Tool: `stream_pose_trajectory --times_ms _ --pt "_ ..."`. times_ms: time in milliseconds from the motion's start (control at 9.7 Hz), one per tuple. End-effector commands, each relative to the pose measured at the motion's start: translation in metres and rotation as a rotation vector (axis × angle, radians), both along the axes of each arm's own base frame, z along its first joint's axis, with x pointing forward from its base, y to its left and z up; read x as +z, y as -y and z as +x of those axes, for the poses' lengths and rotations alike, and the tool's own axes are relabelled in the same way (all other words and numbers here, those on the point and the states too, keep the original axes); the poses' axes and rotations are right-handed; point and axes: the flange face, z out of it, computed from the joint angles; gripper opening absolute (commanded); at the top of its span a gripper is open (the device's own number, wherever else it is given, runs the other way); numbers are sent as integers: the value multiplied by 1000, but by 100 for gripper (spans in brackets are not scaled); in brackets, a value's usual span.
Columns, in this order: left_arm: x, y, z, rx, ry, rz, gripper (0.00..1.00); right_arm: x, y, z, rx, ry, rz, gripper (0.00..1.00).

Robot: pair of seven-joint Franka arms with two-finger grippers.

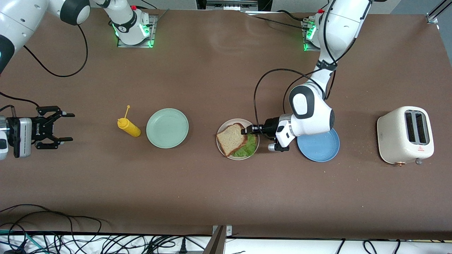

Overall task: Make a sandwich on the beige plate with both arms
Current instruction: 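Release the mustard bottle and withdraw the right gripper, then open the left gripper and lift it off the toast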

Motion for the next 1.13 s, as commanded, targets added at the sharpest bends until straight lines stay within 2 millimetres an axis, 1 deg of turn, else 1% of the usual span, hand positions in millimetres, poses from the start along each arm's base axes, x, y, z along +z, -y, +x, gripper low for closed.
stream_pose_trajectory --times_ms 0,103,206,309,412,515,722,825,928,1031 --pt "-10 -18 2 -18 62 2 100 34 -38 7 -114 -96 -180 100" --pt "-11 -26 2 -15 62 7 100 51 -59 11 -213 -121 -241 100" --pt "-14 -32 1 -6 54 11 100 65 -82 15 -249 -124 -299 100" --pt "-10 -41 5 -11 64 27 100 68 -97 14 -266 -137 -361 100" --pt "-3 -49 8 -61 87 82 100 85 -112 12 -349 -146 -432 100" --pt "5 -60 12 -101 111 122 100 95 -128 10 -396 -145 -502 100" --pt "21 -79 12 -140 123 193 100 125 -162 -3 -449 -100 -675 100" --pt "34 -91 16 -170 139 251 100 131 -175 -8 -459 -89 -733 100" --pt "49 -103 18 -189 134 314 100 131 -177 -10 -456 -94 -752 100" --pt "63 -110 19 -207 130 376 100 131 -177 -10 -455 -94 -755 100"
